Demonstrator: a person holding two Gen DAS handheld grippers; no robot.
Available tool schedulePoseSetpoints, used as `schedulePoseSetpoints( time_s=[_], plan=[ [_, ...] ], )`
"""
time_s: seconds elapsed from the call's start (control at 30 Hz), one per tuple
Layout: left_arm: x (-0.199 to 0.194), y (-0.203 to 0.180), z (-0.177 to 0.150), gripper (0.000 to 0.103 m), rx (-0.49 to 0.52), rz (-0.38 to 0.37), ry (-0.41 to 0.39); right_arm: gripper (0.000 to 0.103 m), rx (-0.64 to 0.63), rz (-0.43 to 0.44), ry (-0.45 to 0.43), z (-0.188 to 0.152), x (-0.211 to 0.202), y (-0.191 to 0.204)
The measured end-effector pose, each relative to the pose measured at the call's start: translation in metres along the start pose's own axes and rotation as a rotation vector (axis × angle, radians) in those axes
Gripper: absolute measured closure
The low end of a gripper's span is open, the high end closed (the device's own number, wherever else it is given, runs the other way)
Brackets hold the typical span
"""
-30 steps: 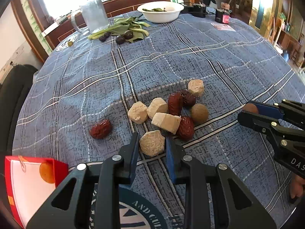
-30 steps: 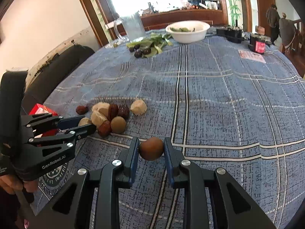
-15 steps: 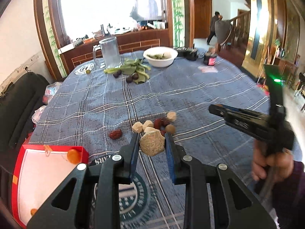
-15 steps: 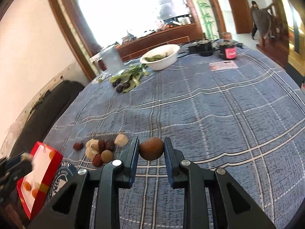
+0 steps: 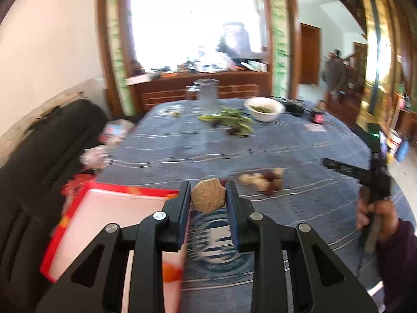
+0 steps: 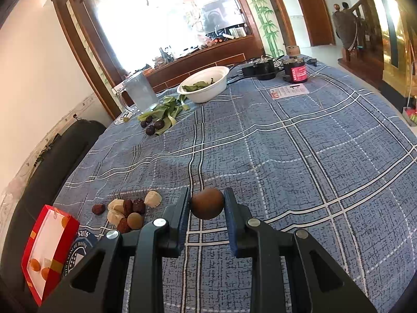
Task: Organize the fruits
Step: 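Carry the cube and kiwi over the red tray and open both grippers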
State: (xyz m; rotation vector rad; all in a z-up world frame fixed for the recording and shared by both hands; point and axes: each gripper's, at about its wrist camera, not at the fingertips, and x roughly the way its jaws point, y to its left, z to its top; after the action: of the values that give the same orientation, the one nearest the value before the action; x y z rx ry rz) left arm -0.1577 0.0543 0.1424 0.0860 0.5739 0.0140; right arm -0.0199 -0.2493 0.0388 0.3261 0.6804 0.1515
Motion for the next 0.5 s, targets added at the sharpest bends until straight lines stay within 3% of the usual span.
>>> schedulePoseSetpoints(
  time_s=[0.17,0.3,0.37,0.5],
  plan=[
    [-0.008,0.051,-0.023,0.074,-0.077,0.104,0.016,0.078,-0.007,-0.036,-0.01,0.001,0.003,-0.001],
    [-0.009,0.08,-0.041,0.074,-0.133,0.138,0.038,0.078,-0.015,-0.039,0.003,0.0,0.0,0.012],
    [-0.012,0.089,-0.047,0.074,-0.145,0.145,0.036,0.078,-0.018,0.033,0.012,0.0,-0.007,0.037],
    [-0.015,0.101,-0.052,0.074,-0.163,0.154,0.027,0.078,-0.167,0.174,0.015,-0.007,-0.022,0.12]
  ],
)
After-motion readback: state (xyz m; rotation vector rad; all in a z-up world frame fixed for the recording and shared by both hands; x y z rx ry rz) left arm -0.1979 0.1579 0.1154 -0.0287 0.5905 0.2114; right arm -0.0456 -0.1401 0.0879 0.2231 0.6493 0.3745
